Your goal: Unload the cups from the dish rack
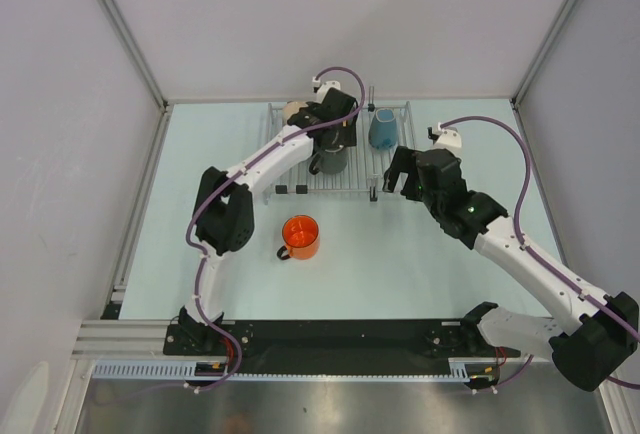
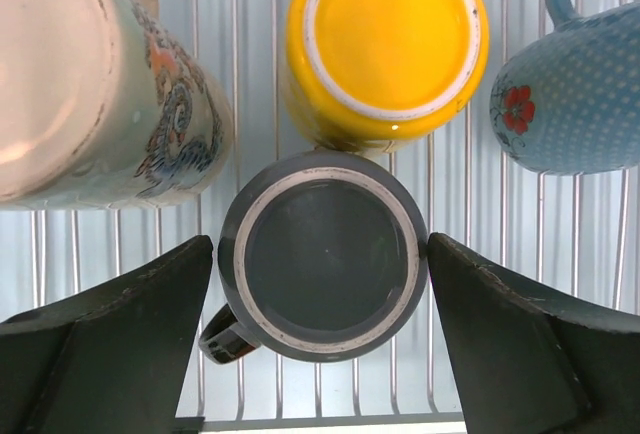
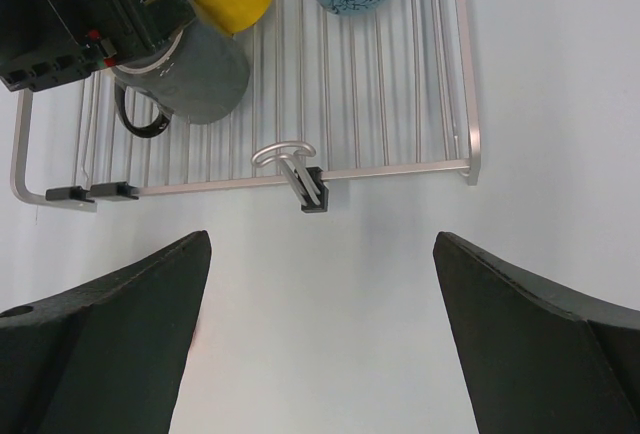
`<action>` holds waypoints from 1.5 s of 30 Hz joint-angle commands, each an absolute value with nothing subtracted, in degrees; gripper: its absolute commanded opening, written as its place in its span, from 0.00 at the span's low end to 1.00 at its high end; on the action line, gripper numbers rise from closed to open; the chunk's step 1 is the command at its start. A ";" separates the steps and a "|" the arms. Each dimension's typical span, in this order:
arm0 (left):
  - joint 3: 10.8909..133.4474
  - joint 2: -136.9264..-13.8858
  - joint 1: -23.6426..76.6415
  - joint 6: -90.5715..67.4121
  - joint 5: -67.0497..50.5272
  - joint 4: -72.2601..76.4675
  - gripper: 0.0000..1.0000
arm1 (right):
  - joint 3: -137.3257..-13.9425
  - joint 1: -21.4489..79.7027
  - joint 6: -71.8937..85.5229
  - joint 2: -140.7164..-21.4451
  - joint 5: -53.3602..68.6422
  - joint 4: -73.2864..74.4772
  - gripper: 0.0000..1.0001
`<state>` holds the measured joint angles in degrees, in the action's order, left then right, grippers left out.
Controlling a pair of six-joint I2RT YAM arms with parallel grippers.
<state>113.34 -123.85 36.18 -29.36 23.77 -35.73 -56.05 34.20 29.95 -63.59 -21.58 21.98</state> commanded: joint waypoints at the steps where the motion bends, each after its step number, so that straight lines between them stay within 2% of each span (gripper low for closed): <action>1: 113.82 -120.59 36.30 -27.16 25.49 -39.20 0.93 | -55.90 34.54 30.85 -63.19 -21.88 20.30 1.00; 9: 114.08 -121.38 36.74 -26.90 25.49 -39.81 1.00 | -55.64 34.72 30.94 -63.28 -21.80 20.30 1.00; 37: 116.54 -129.02 37.09 -26.46 22.06 -42.54 0.99 | -54.40 34.54 30.50 -63.28 -21.80 19.95 1.00; 40: 116.37 -128.94 37.00 -26.02 21.71 -42.37 0.95 | -54.40 34.45 30.32 -63.37 -21.71 19.95 1.00; 42: 116.37 -128.94 37.00 -25.58 21.45 -42.28 0.87 | -54.40 34.45 30.41 -63.46 -21.53 19.78 1.00; 43: 116.11 -128.94 37.09 -25.49 21.18 -42.01 0.80 | -54.32 34.45 30.41 -63.54 -21.53 19.86 1.00; 44: 115.93 -128.85 37.00 -25.31 21.09 -41.92 0.62 | -54.32 34.45 30.41 -63.37 -21.53 19.86 1.00; 45: 115.75 -128.67 37.00 -25.23 20.92 -41.75 0.51 | -54.32 34.45 30.41 -63.37 -21.45 19.78 1.00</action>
<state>114.89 -128.11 36.86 -26.55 22.96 -41.06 -54.33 34.44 30.41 -63.59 -21.52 21.54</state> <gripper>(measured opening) 0.937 0.995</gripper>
